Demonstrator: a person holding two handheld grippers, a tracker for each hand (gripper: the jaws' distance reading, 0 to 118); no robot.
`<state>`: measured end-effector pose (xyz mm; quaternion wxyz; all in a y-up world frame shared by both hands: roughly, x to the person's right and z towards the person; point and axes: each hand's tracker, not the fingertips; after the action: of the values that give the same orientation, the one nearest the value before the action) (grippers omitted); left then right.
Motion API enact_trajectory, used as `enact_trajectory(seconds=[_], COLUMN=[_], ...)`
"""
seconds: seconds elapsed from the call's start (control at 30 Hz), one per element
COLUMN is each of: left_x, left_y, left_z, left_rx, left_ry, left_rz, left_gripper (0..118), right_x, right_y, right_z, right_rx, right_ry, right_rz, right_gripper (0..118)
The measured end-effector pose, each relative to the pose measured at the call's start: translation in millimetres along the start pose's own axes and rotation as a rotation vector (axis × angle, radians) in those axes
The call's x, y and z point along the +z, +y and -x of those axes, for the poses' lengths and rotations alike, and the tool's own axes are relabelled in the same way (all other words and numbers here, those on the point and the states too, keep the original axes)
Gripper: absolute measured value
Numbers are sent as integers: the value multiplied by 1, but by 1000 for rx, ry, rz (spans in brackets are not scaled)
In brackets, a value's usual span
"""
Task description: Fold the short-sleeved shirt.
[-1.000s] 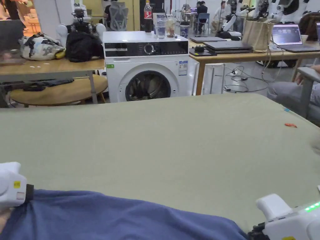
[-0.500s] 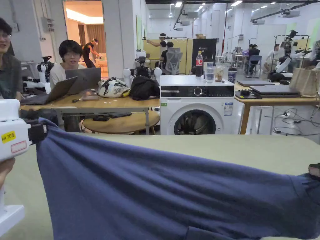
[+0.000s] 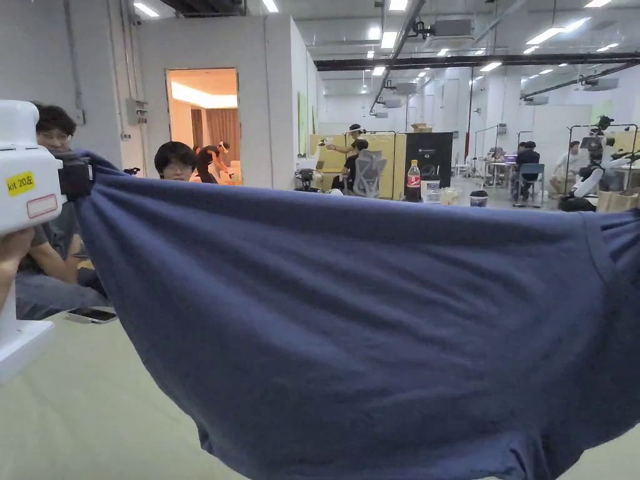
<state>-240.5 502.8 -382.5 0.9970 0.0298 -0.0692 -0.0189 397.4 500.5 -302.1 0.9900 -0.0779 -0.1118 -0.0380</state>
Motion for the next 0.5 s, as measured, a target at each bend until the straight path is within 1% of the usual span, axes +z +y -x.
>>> enact_trajectory(seconds=[0.23,0.5], left_x=[-34,-90], left_y=[1,-13], left_z=[-11,-15], left_rx=[22,49], left_ry=[26,60], left_rz=[8,56], left_gripper=[0,0], right_x=[-30,-87], right_y=[16,21], right_z=[7,16], right_rx=[14,19], right_ry=[-41,-48], right_rz=[-22,-30], right_gripper=[0,0])
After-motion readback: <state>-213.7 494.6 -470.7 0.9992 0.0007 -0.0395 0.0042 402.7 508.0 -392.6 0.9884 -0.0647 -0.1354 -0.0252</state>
